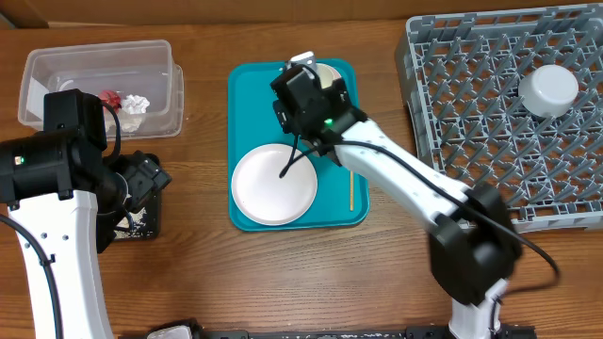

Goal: Sort waste into correct bins and load items into the dishwasher
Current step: 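Lower the right gripper onto the white plate rim and grasp it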

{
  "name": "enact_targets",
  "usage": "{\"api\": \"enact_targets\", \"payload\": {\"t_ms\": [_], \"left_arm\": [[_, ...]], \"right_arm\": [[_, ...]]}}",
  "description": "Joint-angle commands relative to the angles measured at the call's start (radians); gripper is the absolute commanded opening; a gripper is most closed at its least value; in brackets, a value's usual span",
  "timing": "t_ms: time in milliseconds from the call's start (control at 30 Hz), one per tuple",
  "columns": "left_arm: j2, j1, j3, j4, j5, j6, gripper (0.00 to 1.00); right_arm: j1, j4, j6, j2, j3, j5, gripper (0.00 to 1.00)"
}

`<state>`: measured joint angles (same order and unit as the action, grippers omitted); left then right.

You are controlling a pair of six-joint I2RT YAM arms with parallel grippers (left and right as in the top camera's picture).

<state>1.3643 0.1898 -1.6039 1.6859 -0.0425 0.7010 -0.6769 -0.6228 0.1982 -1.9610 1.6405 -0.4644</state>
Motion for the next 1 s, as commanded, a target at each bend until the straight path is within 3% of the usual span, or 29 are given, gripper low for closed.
{"api": "enact_targets", "payload": {"t_ms": [0,267,433,733,867,967], "left_arm": [[0.005,0.0,0.002,0.0,-0.017,0.006,1.0],[0.005,0.0,0.002,0.0,-0.017,0.006,1.0],[0.005,0.0,0.002,0.0,-0.017,0.006,1.0],[0.005,0.0,0.002,0.001,-0.017,0.006,1.0],[0.005,0.0,0.002,0.001,-0.017,0.006,1.0],[0.005,0.0,0.002,0.0,-0.017,0.006,1.0]], "right_arm": [[-0.003,-0.09,0.197,0.135,0.011,0.019,0.98],[-0.002,-0.409,0.217,0.2,0.007,0.384,0.95],[-0.002,-0.464,0.217,0.167,-0.028,0.511,0.94],[-0.002,-0.323,0.222,0.163,-0.151,0.589,0.97],[-0.002,-0.196,0.234,0.163,-0.249,0.582,0.92],[-0.002,-0.066,0.298,0.163,-0.341,0.577,0.82]]}}
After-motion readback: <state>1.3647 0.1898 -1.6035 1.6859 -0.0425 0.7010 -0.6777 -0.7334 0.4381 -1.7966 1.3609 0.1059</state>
